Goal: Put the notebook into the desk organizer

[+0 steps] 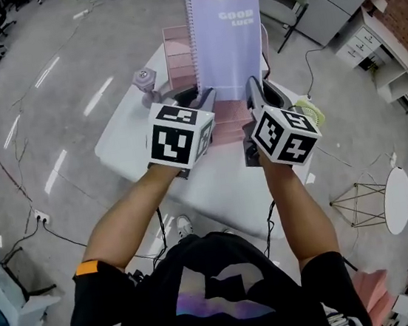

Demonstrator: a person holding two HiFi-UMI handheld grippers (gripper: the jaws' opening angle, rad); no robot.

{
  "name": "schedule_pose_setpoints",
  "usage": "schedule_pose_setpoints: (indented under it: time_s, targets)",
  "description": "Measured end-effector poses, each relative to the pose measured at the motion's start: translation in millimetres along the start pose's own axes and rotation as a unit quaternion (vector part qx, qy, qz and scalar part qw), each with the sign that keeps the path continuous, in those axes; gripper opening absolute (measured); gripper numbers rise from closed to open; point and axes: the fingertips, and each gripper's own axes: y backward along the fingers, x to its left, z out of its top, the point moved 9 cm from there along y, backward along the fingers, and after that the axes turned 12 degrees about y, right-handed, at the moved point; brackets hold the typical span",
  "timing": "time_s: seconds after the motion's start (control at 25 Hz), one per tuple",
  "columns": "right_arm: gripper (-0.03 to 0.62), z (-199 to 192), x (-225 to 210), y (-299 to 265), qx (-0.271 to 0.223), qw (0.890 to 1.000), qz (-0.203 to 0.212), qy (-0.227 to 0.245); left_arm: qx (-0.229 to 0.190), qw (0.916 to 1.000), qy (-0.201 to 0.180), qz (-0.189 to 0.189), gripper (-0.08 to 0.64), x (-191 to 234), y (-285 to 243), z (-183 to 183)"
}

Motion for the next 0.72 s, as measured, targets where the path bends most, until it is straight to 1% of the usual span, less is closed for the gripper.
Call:
schedule_pose_setpoints:
  time_s: [0.32, 0.52, 0.64, 0.72]
  targets:
    - [0.044, -12, -1, -18, 0.059, 0.998, 0.002, 0.004, 0.040, 0.9987, 0.021, 0.024, 0.089, 5, -14, -9]
    - [0.048, -16, -3, -26, 0.093, 0.996, 0.001, 0.010, 0.072, 0.9959, 0.013, 0.053, 0.101, 4, -21, -10]
    - [0.048, -19, 0, -30, 0.112, 0.994, 0.008, 0.015, 0.087, 0.9932, 0.006, 0.077, 0.112, 7, -21, -13]
    - [0.048, -22, 3, -33, 0.123, 0.992, 0.012, 0.018, 0.098, 0.9903, -0.006, 0.098, 0.120, 8, -23, -13]
